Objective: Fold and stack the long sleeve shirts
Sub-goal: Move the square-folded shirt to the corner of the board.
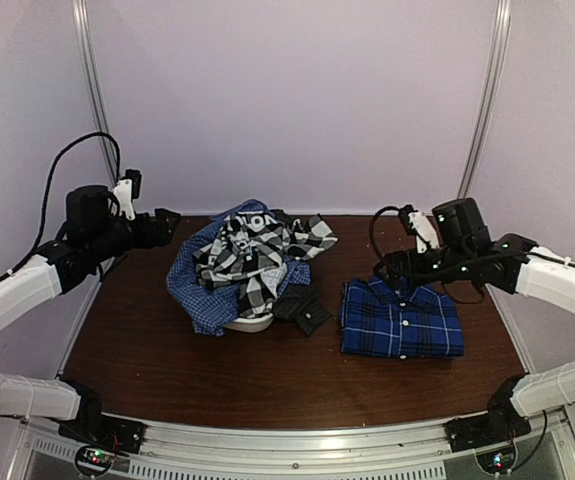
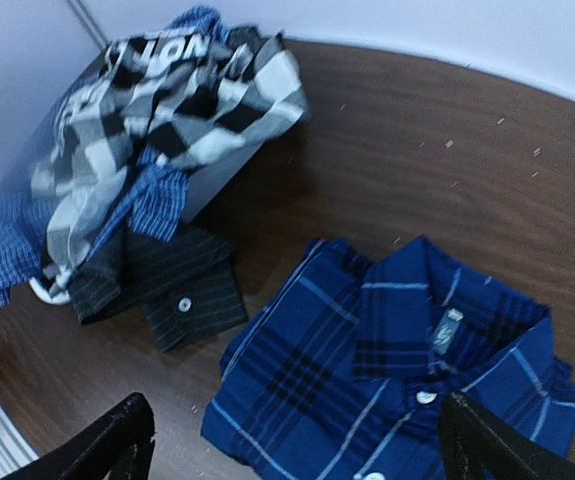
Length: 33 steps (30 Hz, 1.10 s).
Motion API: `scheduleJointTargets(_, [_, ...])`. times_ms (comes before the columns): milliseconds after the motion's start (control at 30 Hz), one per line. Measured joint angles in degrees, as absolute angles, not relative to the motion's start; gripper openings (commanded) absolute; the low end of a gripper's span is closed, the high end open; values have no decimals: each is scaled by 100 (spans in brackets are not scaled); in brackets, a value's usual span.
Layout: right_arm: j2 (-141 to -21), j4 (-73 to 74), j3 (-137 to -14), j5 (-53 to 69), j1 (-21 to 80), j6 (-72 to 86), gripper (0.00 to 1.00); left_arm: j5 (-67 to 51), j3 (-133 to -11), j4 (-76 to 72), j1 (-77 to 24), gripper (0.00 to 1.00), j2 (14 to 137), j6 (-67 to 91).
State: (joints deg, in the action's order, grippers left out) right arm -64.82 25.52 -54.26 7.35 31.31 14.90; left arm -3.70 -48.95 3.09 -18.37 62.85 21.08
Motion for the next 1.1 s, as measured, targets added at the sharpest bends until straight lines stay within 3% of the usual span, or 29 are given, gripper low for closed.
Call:
scheduleJointTargets(233, [-7778,2681,-5196,80,4694,2287,100,-432,-4853,305,-1837,98,6416,2119])
scheduleJointTargets(533, [-9961,3050,-6082,-1068,5299,2982,100,-495,-4840,309,-1837,98,6445,2150])
scheduleJointTargets(733, [-10243,3398,-6099,-1629,5022,2877,96,-489,-4840,320,-1837,98,6431,2150])
scheduleJointTargets(1100, [-10145,3605,-5996,-2261,3188,1647,92,-375,-4842,429,-1837,98,6427,2137])
